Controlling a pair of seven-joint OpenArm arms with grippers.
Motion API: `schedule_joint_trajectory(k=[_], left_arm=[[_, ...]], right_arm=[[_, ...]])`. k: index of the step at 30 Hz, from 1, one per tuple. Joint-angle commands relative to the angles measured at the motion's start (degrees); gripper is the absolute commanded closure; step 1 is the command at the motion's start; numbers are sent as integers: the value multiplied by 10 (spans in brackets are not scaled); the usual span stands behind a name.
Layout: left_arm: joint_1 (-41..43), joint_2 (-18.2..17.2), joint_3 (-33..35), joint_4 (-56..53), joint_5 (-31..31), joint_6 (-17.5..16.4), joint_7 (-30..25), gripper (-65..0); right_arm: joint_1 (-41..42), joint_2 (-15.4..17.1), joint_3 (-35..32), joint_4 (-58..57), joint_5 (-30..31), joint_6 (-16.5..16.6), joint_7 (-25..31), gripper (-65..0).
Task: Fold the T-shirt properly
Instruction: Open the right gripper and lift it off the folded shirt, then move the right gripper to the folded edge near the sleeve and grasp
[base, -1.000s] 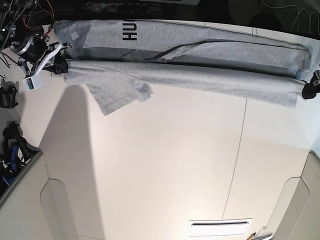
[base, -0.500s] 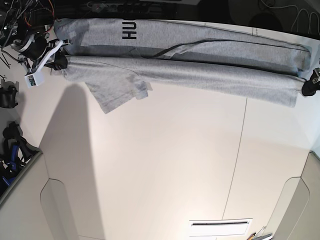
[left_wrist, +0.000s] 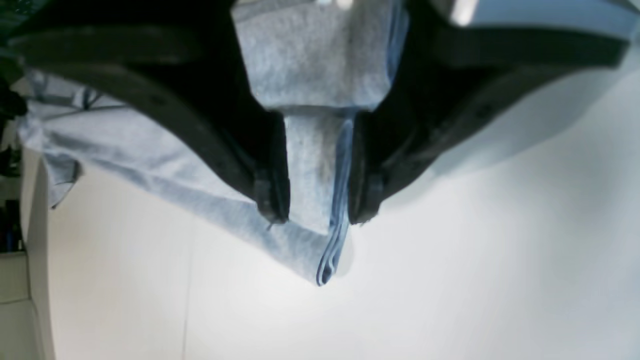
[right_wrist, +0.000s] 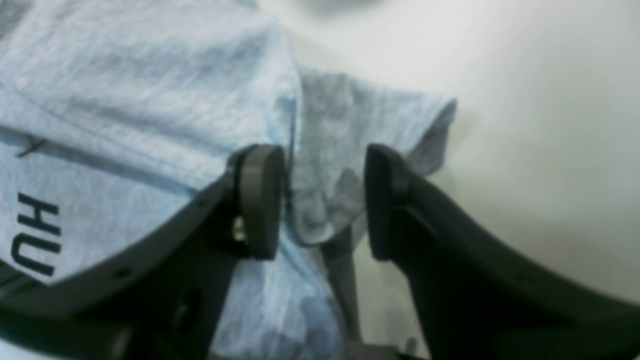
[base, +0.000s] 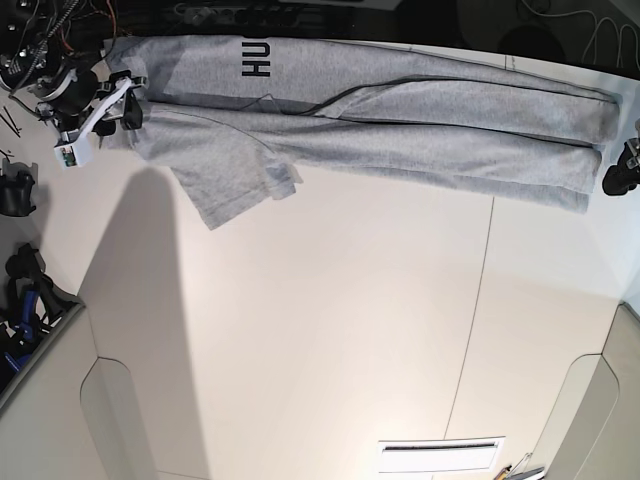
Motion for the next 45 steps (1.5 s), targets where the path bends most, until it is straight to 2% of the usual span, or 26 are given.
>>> schedule_joint_trajectory(k=[1, 4, 7, 13, 18, 23, 27, 34, 40, 42, 43, 45], left_arm=[[-2, -16, -5, 9, -16, -3, -10, -232], [-2, -21, -5, 9, -21, -3, -10, -232], [-2, -27, -5, 9, -35, -3, -10, -232], [-3, -27, -5, 9, -40, -3, -10, -232], [-3, -27, -5, 9, -42, -3, -10, -232], [-3, -27, -5, 9, -42, -3, -11, -232], [-3, -27, -5, 9, -42, -3, -11, -232], [-3, -27, -5, 9, -42, -3, -11, -232], [-3, -27, -5, 9, -42, -3, -10, -232], [-3, -27, -5, 9, -42, -3, -10, -232], [-3, -27, -5, 9, -42, -3, -10, -232], [-3, -27, -5, 9, -42, -3, -10, -232]], right_arm=[[3, 13, 6, 11, 5, -1, 11, -269], [5, 14, 8, 30, 5, -1, 16, -269], [8, 13, 8, 61, 5, -1, 44, -269], [57, 7, 8, 90, 22, -1, 74, -269], [110, -9, 7, 47, 21, -1, 80, -270], [155, -28, -6, -57, 29, 0, 89, -270], [192, -28, -45, -161, 42, 0, 92, -379], [261, -28, -144, -294, 52, 4, 101, -384], [282, -30, -212, -316, 51, 3, 83, -383], [282, -30, -220, -316, 52, 3, 61, -364], [282, -30, -221, -316, 52, 3, 45, -326], [282, -29, -221, -316, 51, 3, 19, -182]])
